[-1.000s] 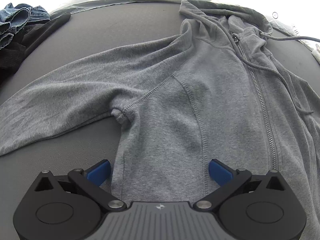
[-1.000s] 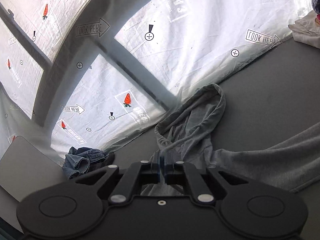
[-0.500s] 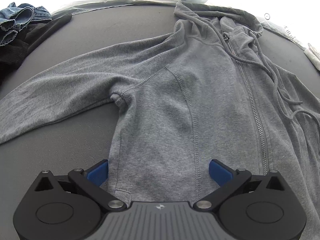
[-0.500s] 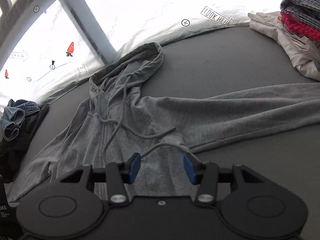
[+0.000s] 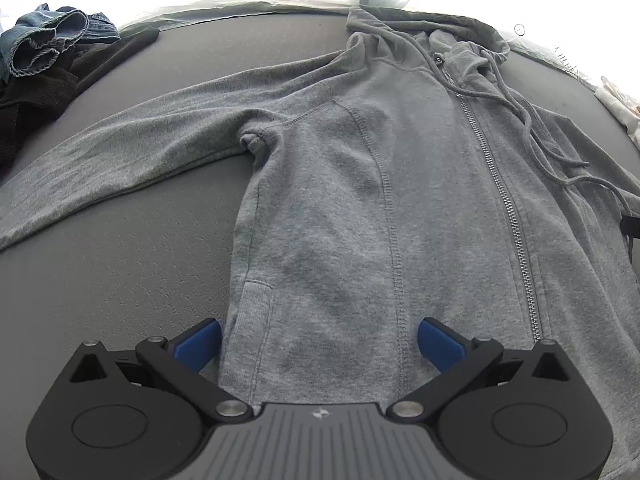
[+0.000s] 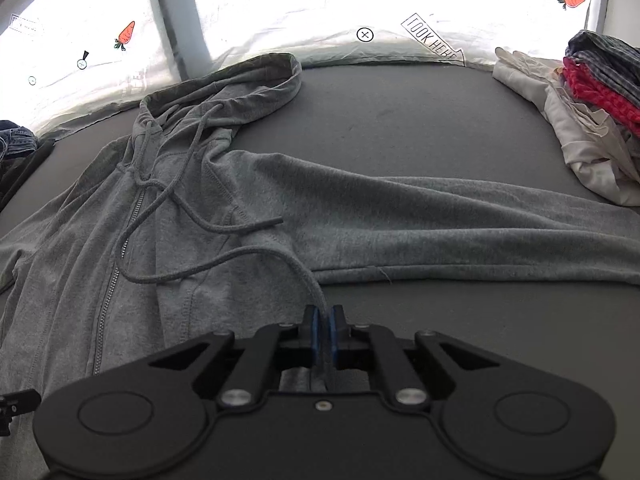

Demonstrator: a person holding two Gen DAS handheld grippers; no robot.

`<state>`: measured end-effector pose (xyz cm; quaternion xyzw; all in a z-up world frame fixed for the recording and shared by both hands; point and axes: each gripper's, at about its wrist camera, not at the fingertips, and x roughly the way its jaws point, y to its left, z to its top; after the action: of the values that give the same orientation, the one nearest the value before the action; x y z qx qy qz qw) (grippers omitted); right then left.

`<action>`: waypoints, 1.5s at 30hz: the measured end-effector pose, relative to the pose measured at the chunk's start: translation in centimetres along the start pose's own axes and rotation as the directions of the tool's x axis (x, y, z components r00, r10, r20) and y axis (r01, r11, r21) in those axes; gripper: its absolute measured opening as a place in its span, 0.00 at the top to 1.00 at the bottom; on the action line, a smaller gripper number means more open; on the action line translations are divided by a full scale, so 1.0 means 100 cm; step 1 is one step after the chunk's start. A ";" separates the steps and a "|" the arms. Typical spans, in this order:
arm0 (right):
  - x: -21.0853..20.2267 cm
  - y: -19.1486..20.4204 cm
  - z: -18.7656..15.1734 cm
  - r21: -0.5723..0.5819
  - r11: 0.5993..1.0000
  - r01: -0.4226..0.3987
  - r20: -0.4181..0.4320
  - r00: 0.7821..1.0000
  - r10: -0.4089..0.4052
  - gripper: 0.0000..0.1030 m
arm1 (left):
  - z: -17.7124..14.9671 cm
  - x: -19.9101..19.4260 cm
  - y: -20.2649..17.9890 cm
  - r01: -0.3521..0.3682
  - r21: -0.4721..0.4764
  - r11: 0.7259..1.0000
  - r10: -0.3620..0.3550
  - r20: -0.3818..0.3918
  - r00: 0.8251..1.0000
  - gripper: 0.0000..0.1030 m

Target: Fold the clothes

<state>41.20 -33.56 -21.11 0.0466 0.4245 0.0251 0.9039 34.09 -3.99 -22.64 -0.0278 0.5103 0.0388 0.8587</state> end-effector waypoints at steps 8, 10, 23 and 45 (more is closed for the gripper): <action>-0.075 0.015 0.027 0.076 0.958 -0.276 0.254 0.935 0.249 0.97 | 0.000 0.000 -0.001 -0.007 0.001 1.000 0.007 0.000 1.000 0.00; -0.073 0.023 0.023 0.086 0.946 -0.312 0.215 0.933 0.288 0.96 | -0.001 0.000 -0.001 -0.007 0.002 1.000 0.007 0.004 1.000 0.00; -0.069 0.011 -0.042 0.165 0.983 -0.083 -0.053 0.994 0.092 0.55 | 0.000 -0.001 -0.004 -0.028 -0.031 0.999 0.028 -0.007 1.000 0.00; -0.092 -0.194 -0.076 0.042 0.982 0.183 0.026 0.983 -0.184 0.54 | -0.034 -0.057 -0.130 -0.324 -0.026 0.946 0.323 0.173 0.930 0.00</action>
<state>29.59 -53.14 -20.92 0.0253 0.4140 -0.0674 0.9074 29.62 -17.44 -19.15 0.0614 0.4306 0.1811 0.8820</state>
